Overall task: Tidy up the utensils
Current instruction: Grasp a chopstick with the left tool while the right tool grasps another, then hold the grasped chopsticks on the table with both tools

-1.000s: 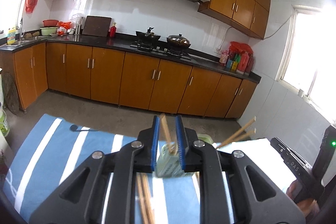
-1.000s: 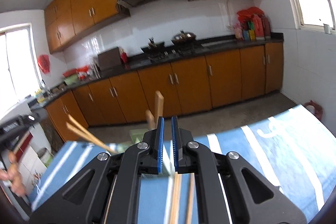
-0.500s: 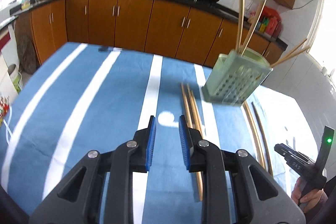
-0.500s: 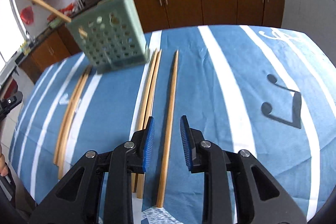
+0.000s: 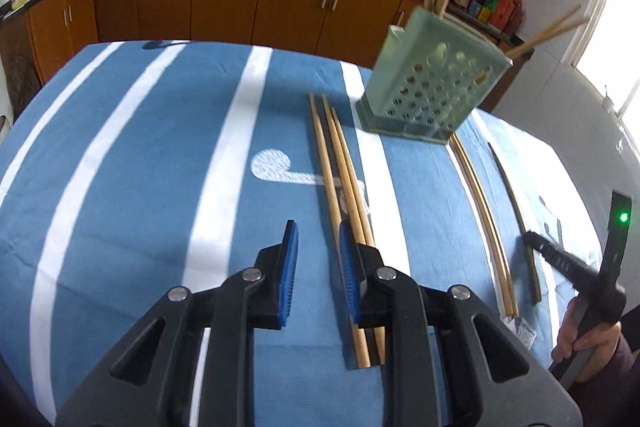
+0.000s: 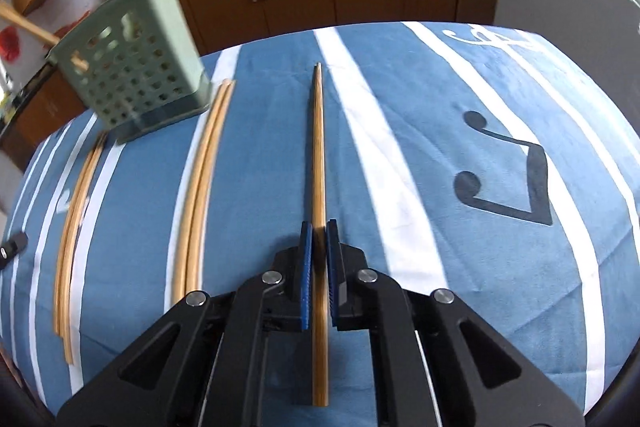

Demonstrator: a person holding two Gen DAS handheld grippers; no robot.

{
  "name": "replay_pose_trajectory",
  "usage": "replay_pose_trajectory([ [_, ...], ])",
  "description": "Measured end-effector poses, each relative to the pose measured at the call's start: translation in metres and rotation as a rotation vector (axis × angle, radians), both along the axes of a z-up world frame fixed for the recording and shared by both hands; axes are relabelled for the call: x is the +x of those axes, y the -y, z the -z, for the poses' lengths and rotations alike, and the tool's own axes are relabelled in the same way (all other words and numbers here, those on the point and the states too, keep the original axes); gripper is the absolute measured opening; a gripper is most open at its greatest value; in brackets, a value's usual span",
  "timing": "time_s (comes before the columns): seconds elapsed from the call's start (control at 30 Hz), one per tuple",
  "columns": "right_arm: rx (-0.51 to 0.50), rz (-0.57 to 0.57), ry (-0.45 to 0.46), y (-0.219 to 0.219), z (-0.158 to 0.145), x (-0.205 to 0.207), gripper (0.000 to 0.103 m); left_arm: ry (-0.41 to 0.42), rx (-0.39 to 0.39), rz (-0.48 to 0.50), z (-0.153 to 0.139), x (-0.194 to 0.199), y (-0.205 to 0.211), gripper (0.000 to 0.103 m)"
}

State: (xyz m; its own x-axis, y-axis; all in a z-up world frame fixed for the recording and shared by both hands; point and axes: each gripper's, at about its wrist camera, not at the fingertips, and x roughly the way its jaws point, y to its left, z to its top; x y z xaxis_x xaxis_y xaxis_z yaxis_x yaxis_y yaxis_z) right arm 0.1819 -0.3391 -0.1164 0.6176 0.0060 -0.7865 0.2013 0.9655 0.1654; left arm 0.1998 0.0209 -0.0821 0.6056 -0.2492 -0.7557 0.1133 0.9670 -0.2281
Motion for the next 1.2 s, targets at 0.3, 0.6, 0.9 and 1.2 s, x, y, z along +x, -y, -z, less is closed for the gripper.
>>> replay_pose_trajectory([
  [0.3, -0.022, -0.021, 0.006, -0.003, 0.001, -0.001, 0.008, -0.054, 0.027, 0.042, 0.024, 0.004, 0.023, 0.018],
  [0.6, -0.028, -0.032, 0.007, -0.005, 0.001, 0.001, 0.008, -0.052, 0.108, 0.008, 0.031, 0.008, 0.029, 0.008],
  [0.9, -0.027, -0.063, 0.016, -0.009, 0.002, 0.002, 0.008, -0.045, 0.139, -0.084, 0.03, 0.038, -0.012, 0.008],
  [1.2, -0.026, -0.066, 0.017, -0.008, 0.002, 0.003, 0.008, -0.025, 0.159, -0.073, 0.03, 0.038, -0.012, 0.008],
])
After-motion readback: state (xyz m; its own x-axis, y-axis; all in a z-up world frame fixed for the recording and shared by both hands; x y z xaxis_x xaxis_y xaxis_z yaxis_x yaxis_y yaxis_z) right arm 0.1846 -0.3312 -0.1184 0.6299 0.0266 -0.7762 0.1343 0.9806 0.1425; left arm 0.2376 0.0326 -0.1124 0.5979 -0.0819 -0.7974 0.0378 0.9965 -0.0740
